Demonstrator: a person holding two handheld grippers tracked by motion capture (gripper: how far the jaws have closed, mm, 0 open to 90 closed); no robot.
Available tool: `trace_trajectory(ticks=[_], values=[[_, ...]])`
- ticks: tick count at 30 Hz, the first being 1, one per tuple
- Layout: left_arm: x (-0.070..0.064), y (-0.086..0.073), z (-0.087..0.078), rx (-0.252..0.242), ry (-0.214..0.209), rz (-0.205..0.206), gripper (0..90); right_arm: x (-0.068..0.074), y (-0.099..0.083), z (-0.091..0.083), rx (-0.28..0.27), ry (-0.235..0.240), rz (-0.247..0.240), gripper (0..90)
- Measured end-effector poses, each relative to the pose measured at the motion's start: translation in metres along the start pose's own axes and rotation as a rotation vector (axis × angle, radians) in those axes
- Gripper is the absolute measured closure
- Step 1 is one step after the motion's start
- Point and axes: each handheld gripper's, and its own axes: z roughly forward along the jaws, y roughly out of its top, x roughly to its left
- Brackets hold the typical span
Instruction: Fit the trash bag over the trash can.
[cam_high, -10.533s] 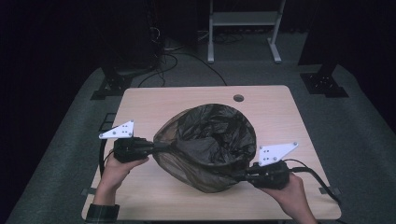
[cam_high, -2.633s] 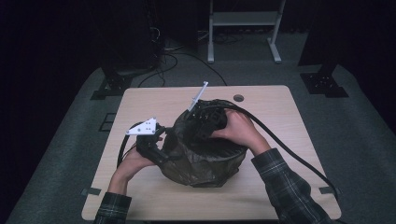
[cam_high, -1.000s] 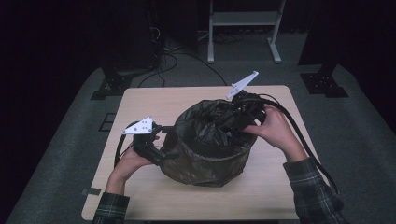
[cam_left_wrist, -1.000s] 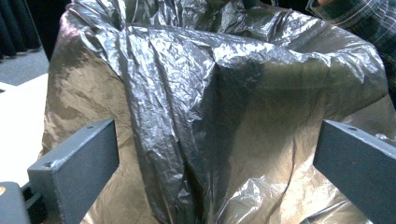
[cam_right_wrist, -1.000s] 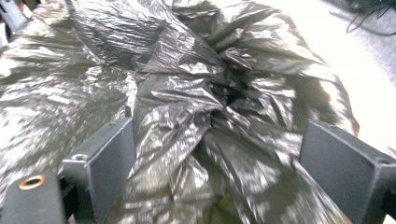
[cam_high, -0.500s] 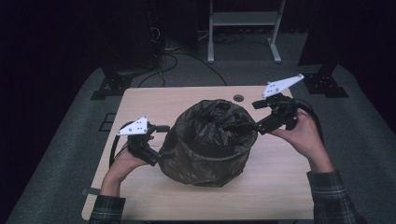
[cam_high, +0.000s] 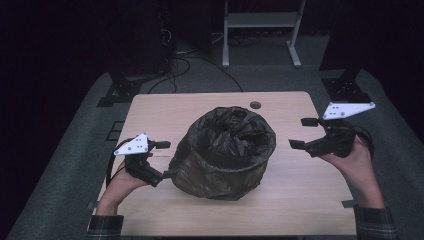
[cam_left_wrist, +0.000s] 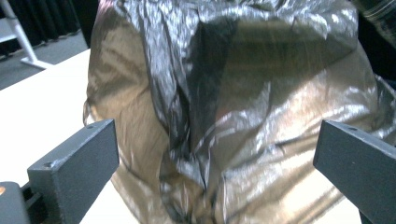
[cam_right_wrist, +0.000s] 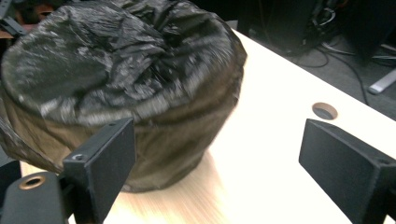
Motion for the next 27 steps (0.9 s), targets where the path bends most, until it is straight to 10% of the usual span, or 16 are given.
trace_trajectory(ticks=[27], values=[[-0.015, -0.068, -0.001, 0.229, 0.123, -0.050, 0.0, -0.001, -0.134, 0.016, 0.086, -0.086, 0.107, 9.7]])
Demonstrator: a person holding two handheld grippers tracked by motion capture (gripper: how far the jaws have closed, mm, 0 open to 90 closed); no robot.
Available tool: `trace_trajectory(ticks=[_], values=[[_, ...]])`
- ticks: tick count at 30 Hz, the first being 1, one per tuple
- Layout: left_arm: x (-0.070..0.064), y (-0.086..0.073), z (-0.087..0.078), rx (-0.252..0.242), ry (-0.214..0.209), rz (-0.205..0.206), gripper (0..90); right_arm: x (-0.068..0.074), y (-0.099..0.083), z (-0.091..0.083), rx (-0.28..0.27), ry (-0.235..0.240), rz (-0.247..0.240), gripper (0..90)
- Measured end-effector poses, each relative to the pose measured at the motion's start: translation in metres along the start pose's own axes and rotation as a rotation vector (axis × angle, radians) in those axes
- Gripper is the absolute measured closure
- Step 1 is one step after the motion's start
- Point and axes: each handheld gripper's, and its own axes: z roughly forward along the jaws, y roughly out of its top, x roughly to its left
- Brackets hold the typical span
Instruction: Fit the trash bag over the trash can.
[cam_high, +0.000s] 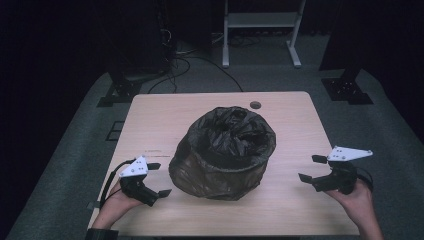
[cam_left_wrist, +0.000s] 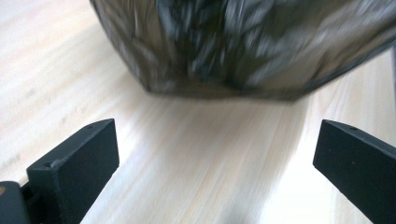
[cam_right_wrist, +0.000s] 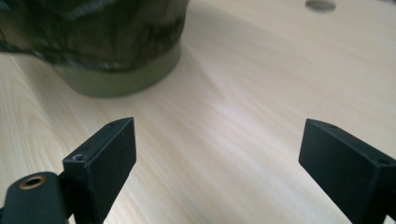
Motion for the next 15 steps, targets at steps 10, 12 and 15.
trace_trajectory(ticks=[10, 12, 15], values=[[-0.001, -0.023, 0.017, 0.098, 0.038, -0.017, 0.0, -0.007, -0.041, 0.013, 0.033, -0.065, 0.037, 9.7], [-0.001, -0.028, 0.021, 0.120, 0.050, -0.018, 0.0, -0.008, -0.047, 0.013, 0.031, -0.071, 0.041, 9.7], [-0.002, -0.032, 0.025, 0.135, 0.055, -0.020, 0.0, -0.008, -0.054, 0.016, 0.046, -0.080, 0.046, 9.7]])
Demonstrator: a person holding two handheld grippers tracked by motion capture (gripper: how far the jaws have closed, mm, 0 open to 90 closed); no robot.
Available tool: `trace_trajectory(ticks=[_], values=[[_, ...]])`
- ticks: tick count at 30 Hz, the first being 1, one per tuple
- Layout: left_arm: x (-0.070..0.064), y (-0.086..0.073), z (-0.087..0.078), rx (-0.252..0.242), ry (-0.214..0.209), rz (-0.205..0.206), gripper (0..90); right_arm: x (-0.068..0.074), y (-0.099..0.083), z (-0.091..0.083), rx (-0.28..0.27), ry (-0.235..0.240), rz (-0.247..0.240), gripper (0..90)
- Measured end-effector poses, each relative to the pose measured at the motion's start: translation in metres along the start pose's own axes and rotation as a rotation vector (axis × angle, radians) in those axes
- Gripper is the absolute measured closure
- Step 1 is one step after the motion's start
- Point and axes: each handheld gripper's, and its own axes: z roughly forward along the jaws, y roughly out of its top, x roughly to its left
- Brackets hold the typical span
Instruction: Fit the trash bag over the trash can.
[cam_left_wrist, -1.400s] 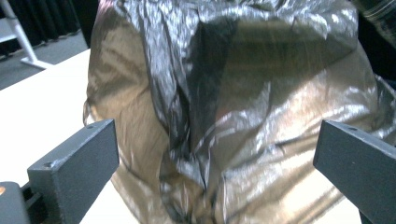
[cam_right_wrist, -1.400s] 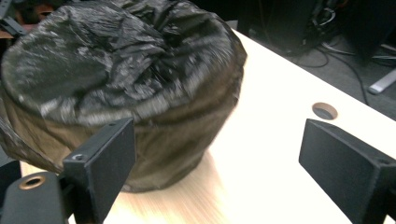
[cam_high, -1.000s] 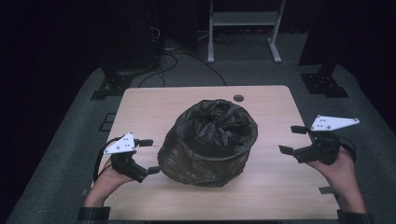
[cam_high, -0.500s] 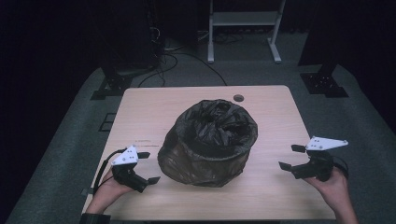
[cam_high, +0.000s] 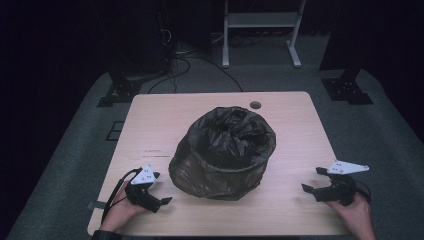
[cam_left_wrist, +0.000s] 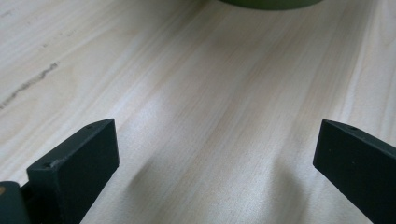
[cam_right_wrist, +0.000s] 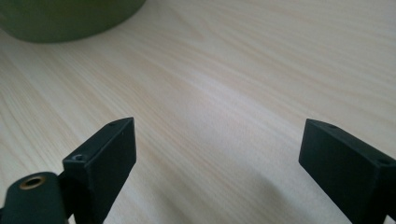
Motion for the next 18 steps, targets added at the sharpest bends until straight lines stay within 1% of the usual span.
trace_trajectory(ticks=[1, 2, 4, 6, 7, 8, 10, 18], values=[[0.000, -0.001, 0.002, 0.013, -0.001, -0.001, 0.0, 0.000, -0.002, 0.002, 0.012, -0.001, -0.001, 9.7], [0.000, -0.003, 0.004, 0.029, 0.008, 0.005, 0.0, 0.001, -0.004, 0.003, 0.024, -0.003, -0.003, 9.7], [0.002, -0.005, 0.005, 0.021, 0.011, -0.011, 0.0, 0.002, -0.007, 0.006, 0.047, -0.005, -0.009, 9.7], [0.003, -0.006, 0.004, 0.024, 0.023, -0.012, 0.0, 0.004, -0.010, 0.010, 0.066, -0.004, -0.015, 9.7], [0.004, -0.006, 0.004, 0.025, 0.021, -0.015, 0.0, 0.004, -0.011, 0.011, 0.073, -0.006, -0.020, 9.6], [0.004, -0.006, 0.004, 0.025, 0.022, -0.017, 0.0, 0.006, -0.010, 0.011, 0.077, -0.014, -0.030, 9.6], [0.004, -0.006, 0.004, 0.024, 0.023, -0.017, 0.0, 0.007, -0.010, 0.012, 0.078, -0.021, -0.035, 9.5], [0.004, -0.007, 0.004, 0.025, 0.026, -0.021, 0.0, 0.007, -0.010, 0.012, 0.078, -0.026, -0.033, 9.6]])
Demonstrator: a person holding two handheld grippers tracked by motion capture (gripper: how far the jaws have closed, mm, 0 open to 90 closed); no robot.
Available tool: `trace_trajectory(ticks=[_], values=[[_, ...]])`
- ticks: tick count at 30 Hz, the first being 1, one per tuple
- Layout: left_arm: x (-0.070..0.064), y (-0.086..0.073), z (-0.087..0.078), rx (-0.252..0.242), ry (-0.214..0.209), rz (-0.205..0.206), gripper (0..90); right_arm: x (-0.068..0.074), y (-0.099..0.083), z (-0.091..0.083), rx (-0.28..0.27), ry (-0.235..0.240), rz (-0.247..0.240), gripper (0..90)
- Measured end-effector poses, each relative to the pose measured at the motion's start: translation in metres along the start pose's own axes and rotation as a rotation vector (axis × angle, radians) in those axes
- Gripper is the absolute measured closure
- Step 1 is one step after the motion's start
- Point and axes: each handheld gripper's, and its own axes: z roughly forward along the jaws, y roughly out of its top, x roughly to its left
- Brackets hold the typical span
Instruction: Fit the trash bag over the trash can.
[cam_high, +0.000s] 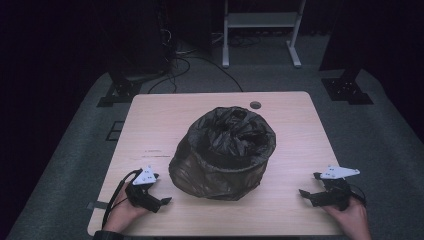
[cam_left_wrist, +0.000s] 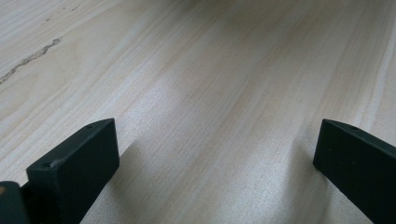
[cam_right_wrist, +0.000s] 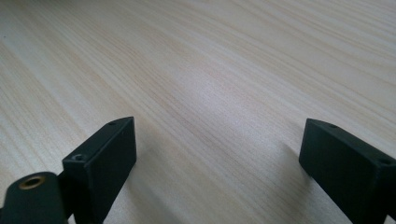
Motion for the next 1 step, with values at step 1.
trace_trajectory(ticks=[1], values=[[0.0000, 0.0000, 0.0000, 0.000, 0.000, 0.000, 0.0, 0.0000, 0.0000, 0.0000, 0.000, 0.000, 0.000, 9.6]])
